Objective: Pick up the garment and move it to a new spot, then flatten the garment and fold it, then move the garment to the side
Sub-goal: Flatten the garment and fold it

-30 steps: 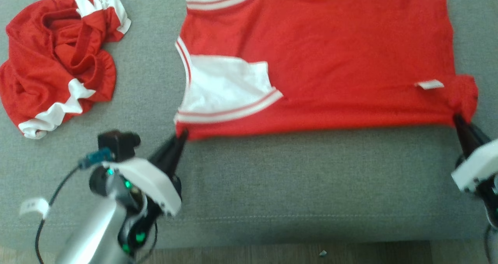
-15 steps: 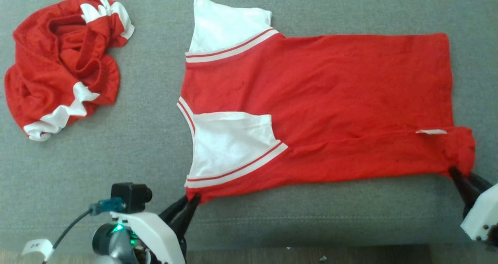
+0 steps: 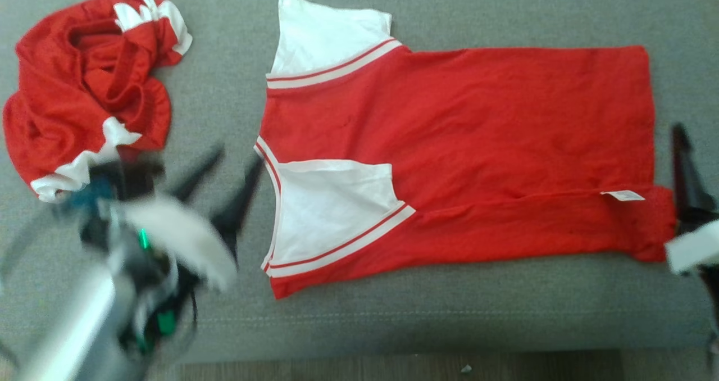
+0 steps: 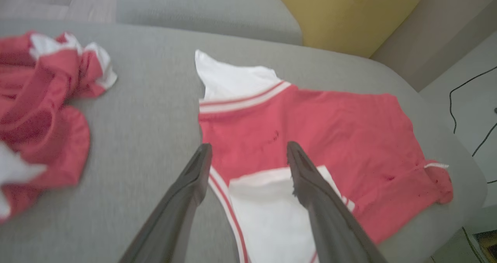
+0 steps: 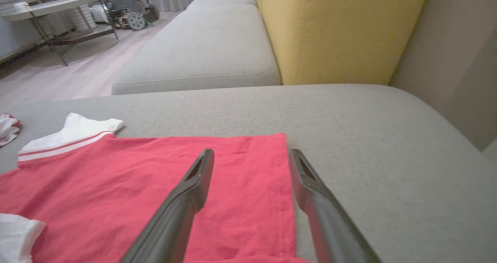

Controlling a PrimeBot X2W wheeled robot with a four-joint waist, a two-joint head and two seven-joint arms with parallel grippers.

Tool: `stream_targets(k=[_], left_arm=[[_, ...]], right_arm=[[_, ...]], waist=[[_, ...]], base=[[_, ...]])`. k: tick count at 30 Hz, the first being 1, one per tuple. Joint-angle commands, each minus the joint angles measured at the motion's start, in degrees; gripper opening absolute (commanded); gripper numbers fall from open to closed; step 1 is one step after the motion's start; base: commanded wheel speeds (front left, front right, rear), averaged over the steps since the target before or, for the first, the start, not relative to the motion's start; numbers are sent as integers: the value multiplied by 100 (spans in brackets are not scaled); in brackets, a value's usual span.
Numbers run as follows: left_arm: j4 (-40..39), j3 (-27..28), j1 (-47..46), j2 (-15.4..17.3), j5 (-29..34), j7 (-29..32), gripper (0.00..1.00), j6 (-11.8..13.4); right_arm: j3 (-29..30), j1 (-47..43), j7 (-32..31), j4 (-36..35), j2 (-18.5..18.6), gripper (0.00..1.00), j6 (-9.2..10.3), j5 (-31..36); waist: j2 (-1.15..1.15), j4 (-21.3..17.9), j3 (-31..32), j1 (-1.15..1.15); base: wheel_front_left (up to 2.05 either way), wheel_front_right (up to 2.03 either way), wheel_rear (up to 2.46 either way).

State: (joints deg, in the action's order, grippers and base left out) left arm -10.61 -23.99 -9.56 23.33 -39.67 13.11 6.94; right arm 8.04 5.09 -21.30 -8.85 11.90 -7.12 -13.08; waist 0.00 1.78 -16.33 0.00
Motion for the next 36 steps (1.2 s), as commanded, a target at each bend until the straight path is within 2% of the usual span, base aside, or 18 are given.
stream_targets(k=[1,6,10,15,19,25,34,36], left_arm=[[-4,306,-803,132,17,92,100,-109],[1083,334,-2595,-62,-266,634,100,-500],[2204,228,-3969,20,-148,1070,100,-817],[3416,-20,-5159,98,49,1445,100,-1156],[4078,-268,-5706,148,229,1548,100,-1301],[4810,-550,-6228,257,452,1572,100,-1384],[5228,-920,-6501,284,365,1608,100,-1436],[5227,-1026,-6497,276,271,1652,48,-1439]], right_arm=[[-249,159,189,-94,19,100,-36,88],[-622,596,521,82,-77,100,-36,191],[-848,997,710,190,-103,100,-36,214],[-1044,1274,813,365,-129,100,-36,244],[-1086,1405,912,446,-159,100,-36,256],[-1184,1577,1012,530,-215,100,-36,251],[-1210,1753,1094,665,-252,100,-36,246],[-1200,1787,1090,687,-250,100,-36,243]], waist=[[0,-1,-133,0],[0,-111,-626,0],[0,-311,-1106,0],[0,-571,-1520,0],[0,-736,-1727,0],[0,-933,-1973,0],[0,-1054,-2085,0],[0,-1066,-2090,0]], base=[[0,0,0],[0,0,0],[0,0,0],[0,0,0],[0,0,0],[0,0,0],[0,0,0],[0,0,0]])
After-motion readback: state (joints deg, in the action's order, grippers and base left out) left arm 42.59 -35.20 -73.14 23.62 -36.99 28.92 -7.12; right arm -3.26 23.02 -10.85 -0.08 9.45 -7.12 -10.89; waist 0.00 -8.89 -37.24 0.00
